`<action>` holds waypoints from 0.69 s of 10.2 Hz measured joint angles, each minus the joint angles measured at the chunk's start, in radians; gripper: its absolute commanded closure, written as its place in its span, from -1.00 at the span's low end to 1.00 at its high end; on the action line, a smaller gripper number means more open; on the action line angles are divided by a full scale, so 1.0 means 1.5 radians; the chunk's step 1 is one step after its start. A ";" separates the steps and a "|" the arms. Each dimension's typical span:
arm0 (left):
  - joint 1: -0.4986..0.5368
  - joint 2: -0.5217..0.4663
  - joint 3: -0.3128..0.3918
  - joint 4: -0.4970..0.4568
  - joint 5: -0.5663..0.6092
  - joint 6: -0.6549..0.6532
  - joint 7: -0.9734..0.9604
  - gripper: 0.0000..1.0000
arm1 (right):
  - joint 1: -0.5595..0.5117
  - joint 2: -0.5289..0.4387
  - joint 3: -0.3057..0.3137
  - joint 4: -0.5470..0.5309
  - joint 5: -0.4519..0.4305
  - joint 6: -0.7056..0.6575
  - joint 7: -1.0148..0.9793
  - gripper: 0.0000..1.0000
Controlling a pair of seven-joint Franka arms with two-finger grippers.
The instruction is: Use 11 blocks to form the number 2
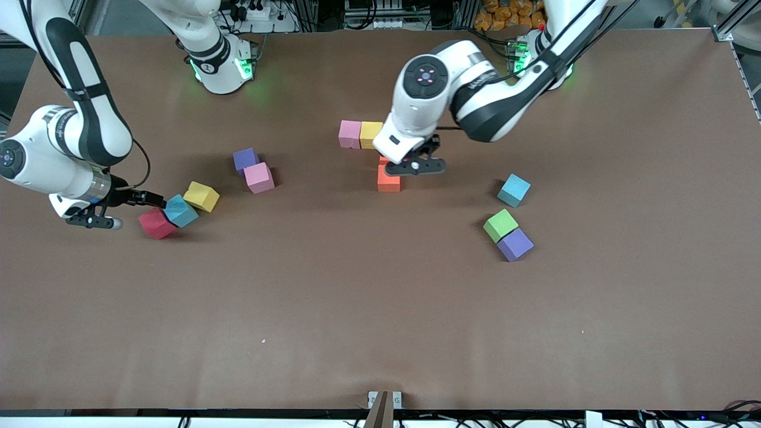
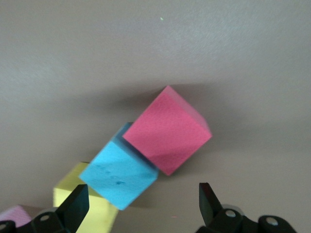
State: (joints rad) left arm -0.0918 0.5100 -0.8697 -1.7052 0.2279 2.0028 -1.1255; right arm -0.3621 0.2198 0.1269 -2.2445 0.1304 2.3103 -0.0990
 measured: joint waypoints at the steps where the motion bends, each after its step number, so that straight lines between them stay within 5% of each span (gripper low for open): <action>1: -0.024 0.017 0.009 0.016 0.000 0.006 -0.031 0.47 | 0.002 0.003 0.000 -0.001 0.014 0.000 0.044 -1.00; 7: -0.193 0.065 0.121 0.080 0.000 0.067 -0.281 0.47 | -0.010 0.015 -0.025 0.024 0.015 0.024 0.166 -1.00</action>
State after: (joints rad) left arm -0.3817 0.6077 -0.6882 -1.5853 0.2279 2.1034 -1.5467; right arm -0.3770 0.2420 0.0889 -2.2092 0.1535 2.3459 0.1499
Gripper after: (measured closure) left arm 0.432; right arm 0.000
